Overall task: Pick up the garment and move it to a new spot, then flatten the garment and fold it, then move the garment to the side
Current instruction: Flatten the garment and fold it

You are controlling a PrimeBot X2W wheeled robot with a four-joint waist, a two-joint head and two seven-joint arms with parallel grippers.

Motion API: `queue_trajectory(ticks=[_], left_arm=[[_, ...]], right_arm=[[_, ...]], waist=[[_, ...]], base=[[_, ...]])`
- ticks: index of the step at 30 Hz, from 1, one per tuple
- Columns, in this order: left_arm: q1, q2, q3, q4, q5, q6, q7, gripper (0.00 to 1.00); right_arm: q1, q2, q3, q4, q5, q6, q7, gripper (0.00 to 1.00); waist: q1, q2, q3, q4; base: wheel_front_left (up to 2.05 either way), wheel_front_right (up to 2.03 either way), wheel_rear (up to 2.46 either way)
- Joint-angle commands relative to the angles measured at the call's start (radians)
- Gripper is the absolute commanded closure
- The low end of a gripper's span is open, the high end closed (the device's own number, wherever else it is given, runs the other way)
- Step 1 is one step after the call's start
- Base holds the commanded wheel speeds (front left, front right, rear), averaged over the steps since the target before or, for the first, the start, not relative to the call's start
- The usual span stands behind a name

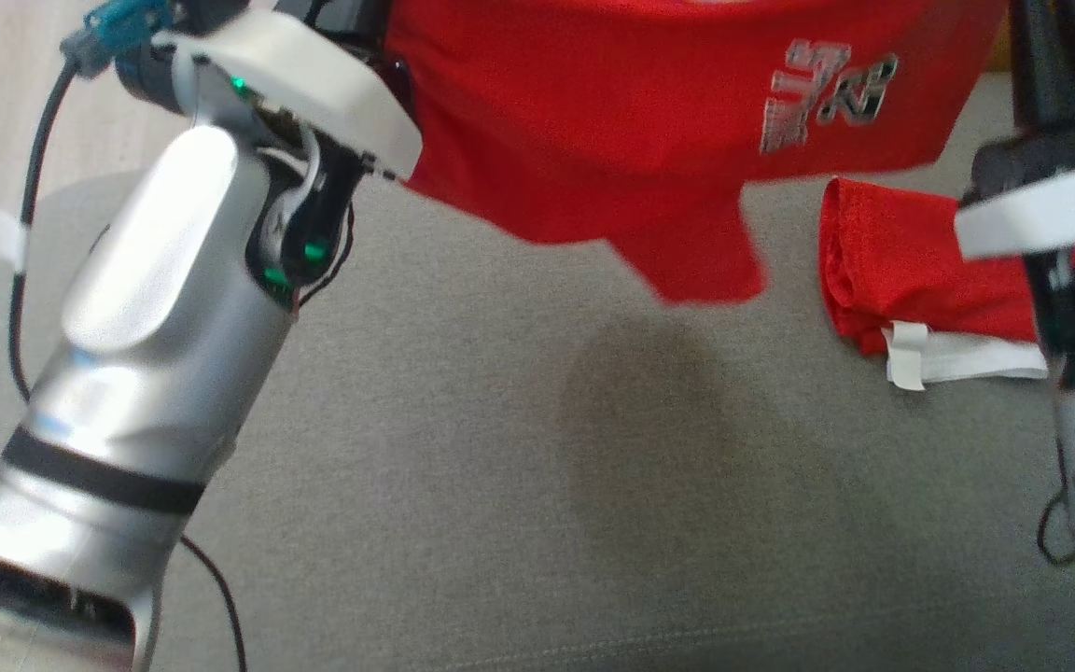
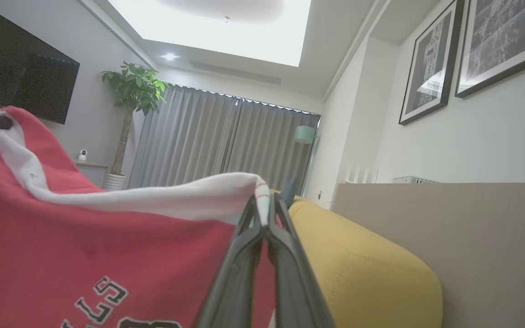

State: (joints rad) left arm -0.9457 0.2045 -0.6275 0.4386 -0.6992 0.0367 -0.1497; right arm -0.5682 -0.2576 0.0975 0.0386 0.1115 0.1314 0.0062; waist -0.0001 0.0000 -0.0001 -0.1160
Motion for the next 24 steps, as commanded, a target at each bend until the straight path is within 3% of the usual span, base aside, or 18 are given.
queue_trajectory(ticks=[1,9,14,19,24], left_arm=[[-0.008,0.052,0.039,-0.065,0.007,0.017,0.014,1.00],[0.123,0.142,0.035,-0.327,-0.014,0.088,0.131,1.00],[0.122,0.195,0.048,-0.420,-0.009,0.123,0.195,1.00],[0.020,0.205,0.059,-0.348,-0.002,0.103,0.227,1.00],[-0.170,0.201,0.086,-0.162,0.030,0.056,0.189,1.00]], right_arm=[[0.019,0.011,0.003,-0.057,-0.005,-0.001,0.020,1.00],[0.150,0.027,-0.053,-0.250,-0.004,-0.001,0.129,1.00],[0.108,0.015,-0.043,-0.296,-0.009,-0.001,0.201,1.00],[-0.084,0.002,0.009,-0.178,0.016,-0.001,0.203,1.00],[-0.390,-0.015,0.088,0.090,-0.003,-0.001,0.105,1.00]], waist=[[0.0001,0.0000,-0.014,0.016],[0.0001,0.0000,-0.016,0.053],[0.0001,0.0000,0.029,0.068],[0.0001,0.0000,0.135,0.066],[0.0001,0.0000,0.273,0.055]], base=[[0.00,0.00,0.00],[0.00,0.00,0.00],[0.00,0.00,0.00],[0.00,0.00,0.00],[0.00,0.00,0.00]])
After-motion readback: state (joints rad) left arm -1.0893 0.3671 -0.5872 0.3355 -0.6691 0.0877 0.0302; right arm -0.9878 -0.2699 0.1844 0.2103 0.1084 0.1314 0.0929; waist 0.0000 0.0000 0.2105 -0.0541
